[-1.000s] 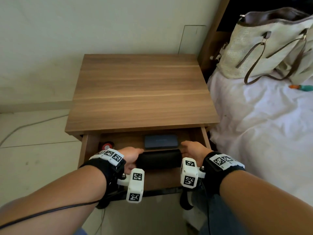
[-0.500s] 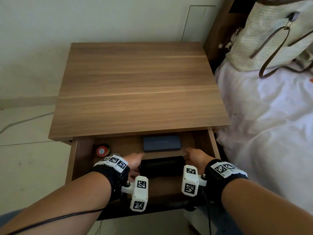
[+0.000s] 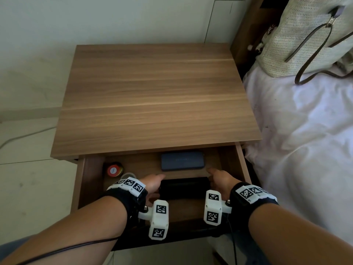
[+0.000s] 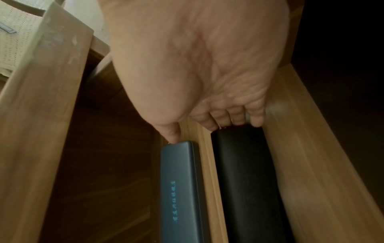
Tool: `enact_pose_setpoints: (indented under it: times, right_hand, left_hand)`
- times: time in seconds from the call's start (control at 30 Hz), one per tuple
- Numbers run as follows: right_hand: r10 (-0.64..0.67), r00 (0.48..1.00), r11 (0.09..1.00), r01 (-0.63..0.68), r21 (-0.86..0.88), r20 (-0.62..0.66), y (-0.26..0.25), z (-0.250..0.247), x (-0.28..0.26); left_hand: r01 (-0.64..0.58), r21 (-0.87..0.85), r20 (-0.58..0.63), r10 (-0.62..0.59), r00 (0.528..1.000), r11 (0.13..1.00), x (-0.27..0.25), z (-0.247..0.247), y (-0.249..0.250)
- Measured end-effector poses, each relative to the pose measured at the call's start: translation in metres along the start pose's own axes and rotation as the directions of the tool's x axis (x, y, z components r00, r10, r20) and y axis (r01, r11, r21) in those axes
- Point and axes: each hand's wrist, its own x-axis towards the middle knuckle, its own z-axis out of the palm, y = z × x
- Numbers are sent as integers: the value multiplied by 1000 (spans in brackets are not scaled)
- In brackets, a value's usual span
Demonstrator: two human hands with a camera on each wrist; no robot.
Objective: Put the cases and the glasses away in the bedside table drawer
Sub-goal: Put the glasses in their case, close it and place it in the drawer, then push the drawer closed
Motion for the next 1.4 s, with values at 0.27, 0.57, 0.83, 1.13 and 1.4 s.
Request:
enact_pose_setpoints:
  times: [0.27,0.57,0.83,1.13,1.4]
  right_hand:
    - [51,998,995,-53,79,34,-9,0,-12]
    - [-40,997,993,32,116,70,-11,6,-62]
    - [-156,972,985,140,100,175,-2,9,-125]
    - [-104,968,994,111,-16,228,35,4,-161]
    - [-64,971,982,103,-161,232,63,5,-146]
  left_hand:
    - [-81,36,14,81,997,996,-9,-4,-1]
    - [-211,53,-1,212,977,976,-52,-17,-10]
    - [-303,11,0,303,953,953,-114,-24,-34]
    - [-306,11,25,305,952,952,-146,-31,-72]
    - [-257,146,23,257,966,955,-133,-35,-103]
